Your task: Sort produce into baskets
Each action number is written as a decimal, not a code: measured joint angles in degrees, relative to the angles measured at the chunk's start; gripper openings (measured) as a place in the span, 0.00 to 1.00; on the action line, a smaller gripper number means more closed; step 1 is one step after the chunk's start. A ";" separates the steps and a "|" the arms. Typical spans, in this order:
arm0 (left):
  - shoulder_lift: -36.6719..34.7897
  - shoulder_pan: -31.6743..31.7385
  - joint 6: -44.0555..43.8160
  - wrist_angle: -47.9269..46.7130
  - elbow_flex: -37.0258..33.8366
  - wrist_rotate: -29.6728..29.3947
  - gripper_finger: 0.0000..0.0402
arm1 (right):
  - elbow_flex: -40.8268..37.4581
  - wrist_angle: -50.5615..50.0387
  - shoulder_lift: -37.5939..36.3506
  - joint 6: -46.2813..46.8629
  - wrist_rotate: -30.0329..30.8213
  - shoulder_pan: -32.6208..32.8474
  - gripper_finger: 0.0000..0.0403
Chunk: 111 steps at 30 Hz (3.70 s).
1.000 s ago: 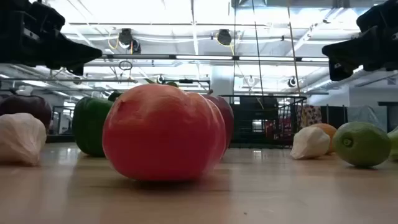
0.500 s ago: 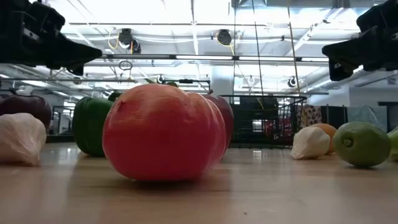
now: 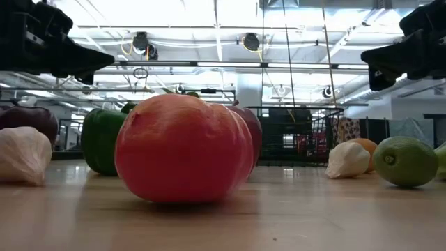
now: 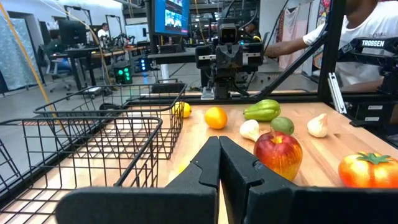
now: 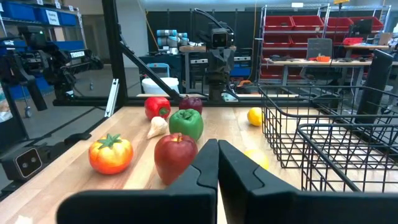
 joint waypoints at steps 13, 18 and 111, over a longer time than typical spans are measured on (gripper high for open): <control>0.02 0.00 0.01 0.00 0.00 0.00 0.01 | 0.00 0.00 -0.01 0.00 0.00 0.00 0.00; 0.00 0.00 0.00 0.00 -0.01 0.00 0.01 | 0.02 0.00 0.00 -0.01 0.00 0.00 0.00; -0.03 0.00 0.14 2.94 0.71 -0.83 0.01 | 0.00 0.04 -0.02 0.00 0.00 -0.01 0.00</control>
